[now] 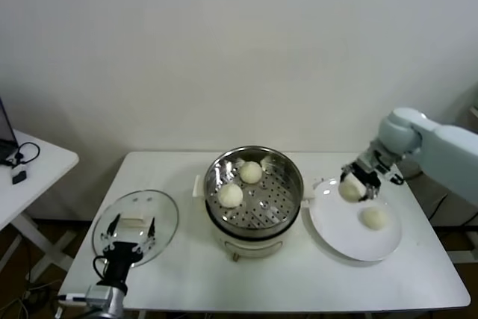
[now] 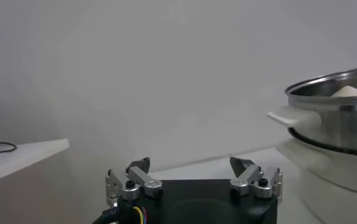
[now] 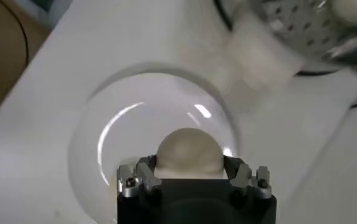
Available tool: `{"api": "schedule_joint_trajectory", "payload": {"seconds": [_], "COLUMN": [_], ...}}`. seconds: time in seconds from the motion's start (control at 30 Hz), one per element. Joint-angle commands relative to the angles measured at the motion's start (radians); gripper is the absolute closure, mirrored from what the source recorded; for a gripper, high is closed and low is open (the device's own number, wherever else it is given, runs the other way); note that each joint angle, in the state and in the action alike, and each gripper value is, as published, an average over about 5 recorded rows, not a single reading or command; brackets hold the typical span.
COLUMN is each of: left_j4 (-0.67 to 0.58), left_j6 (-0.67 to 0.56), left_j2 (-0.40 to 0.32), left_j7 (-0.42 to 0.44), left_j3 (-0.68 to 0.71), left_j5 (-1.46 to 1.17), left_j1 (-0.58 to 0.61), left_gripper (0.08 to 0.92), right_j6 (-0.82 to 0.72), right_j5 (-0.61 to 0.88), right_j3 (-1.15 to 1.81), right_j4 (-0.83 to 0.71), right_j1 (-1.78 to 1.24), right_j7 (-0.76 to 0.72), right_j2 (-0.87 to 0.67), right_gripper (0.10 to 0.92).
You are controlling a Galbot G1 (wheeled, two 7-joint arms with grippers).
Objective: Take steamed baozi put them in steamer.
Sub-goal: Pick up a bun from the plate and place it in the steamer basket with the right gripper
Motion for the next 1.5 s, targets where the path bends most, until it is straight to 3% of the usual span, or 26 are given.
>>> {"api": "schedule_joint_trajectory", "payload": {"seconds": [0.03, 0.33, 0.63, 1.5], "left_j4": [-0.005, -0.021, -0.036, -0.006], "left_j6": [0.003, 0.007, 0.012, 0.009], "left_j2": [0.003, 0.004, 0.001, 0.025], "left_j7": [-0.003, -0.004, -0.002, 0.001], "left_j3": [0.009, 0.02, 0.015, -0.013], "left_j5": [0.005, -0.002, -0.043, -0.095], "left_j1": [-0.003, -0.006, 0.017, 0.023], "left_gripper": [0.177, 0.177, 0.177, 0.177], "right_j6": [0.225, 0.186, 0.157, 0.276], "right_j5": [-0.143, -0.141, -0.126, -0.198], "right_j3": [-0.108, -0.092, -0.119, -0.16], "right_j4": [0.191, 0.272, 0.226, 0.209], "right_j1": [0.377, 0.28, 0.143, 0.013], "right_j7": [-0.012, -0.001, 0.003, -0.003], "right_j2": [0.142, 0.304, 0.449, 0.463], "right_gripper": [0.304, 0.304, 0.304, 0.304]}}
